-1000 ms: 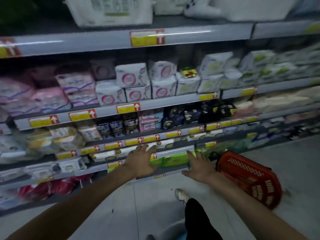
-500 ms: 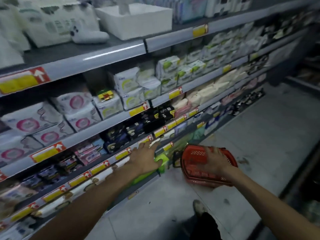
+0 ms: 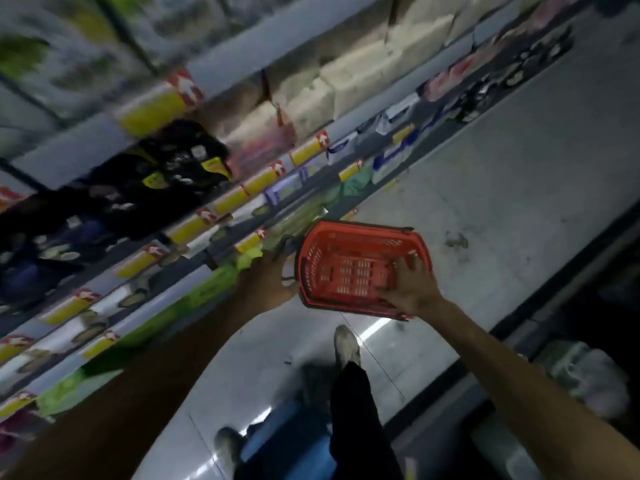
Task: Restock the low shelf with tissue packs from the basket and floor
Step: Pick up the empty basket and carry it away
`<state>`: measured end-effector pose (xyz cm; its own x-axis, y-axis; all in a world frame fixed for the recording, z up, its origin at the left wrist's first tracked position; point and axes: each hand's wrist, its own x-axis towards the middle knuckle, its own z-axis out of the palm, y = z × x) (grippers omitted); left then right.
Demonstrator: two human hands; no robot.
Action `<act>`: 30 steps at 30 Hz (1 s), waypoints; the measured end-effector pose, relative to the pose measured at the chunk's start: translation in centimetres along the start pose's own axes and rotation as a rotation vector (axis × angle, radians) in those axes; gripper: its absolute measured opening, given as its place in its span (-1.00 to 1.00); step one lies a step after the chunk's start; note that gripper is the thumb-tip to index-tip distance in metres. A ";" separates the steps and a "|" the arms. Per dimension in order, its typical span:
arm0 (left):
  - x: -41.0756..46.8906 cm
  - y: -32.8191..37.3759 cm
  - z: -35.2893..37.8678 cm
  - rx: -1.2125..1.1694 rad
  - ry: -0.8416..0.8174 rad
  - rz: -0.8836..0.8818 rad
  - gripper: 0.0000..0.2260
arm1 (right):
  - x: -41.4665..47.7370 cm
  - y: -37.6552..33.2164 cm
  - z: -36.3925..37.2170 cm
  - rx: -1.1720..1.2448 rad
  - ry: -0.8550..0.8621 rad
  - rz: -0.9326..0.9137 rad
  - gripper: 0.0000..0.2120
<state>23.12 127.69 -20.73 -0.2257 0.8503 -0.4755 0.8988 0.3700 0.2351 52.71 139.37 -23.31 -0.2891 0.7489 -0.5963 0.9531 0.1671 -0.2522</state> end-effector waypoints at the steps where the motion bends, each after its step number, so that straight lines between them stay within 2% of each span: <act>1: 2.3 0.4 2.2 -0.026 -0.014 0.023 -0.21 | 1.6 1.2 0.5 -0.001 -0.013 -0.002 0.13; 3: 7.0 0.2 7.8 -0.030 -0.012 0.072 -0.16 | 4.8 3.7 1.9 0.010 -0.007 -0.011 0.09; 6: 12.0 0.9 14.9 0.023 -0.039 -0.016 -0.13 | 9.1 7.8 5.1 0.025 0.038 0.009 0.07; 14: 18.9 1.9 24.8 0.220 -0.043 -0.168 -0.09 | 18.0 18.0 15.1 -0.052 0.059 0.130 0.11; 19: 22.7 -0.7 30.1 0.101 -0.101 -0.330 -0.03 | 22.5 20.6 19.6 0.117 0.119 0.202 0.17; 22: 23.4 -1.6 31.6 0.096 -0.130 -0.367 -0.06 | 24.5 19.6 20.7 0.261 0.258 0.315 0.07; 24: 23.6 -1.7 32.2 0.130 -0.083 -0.371 -0.09 | 25.8 19.0 20.8 0.341 0.337 0.431 0.01; 27: 23.6 -1.7 32.9 0.070 -0.058 -0.415 -0.19 | 27.6 19.2 20.2 0.308 0.271 0.586 0.05; 30: 22.5 -2.3 34.0 0.098 -0.032 -0.369 -0.25 | 28.9 20.6 19.3 0.316 0.171 0.697 -0.02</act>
<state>28.76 133.23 -60.77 -0.5302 0.6541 -0.5395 0.7915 0.6100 -0.0383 62.26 152.11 -60.46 0.4086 0.7067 -0.5775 0.8316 -0.5490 -0.0835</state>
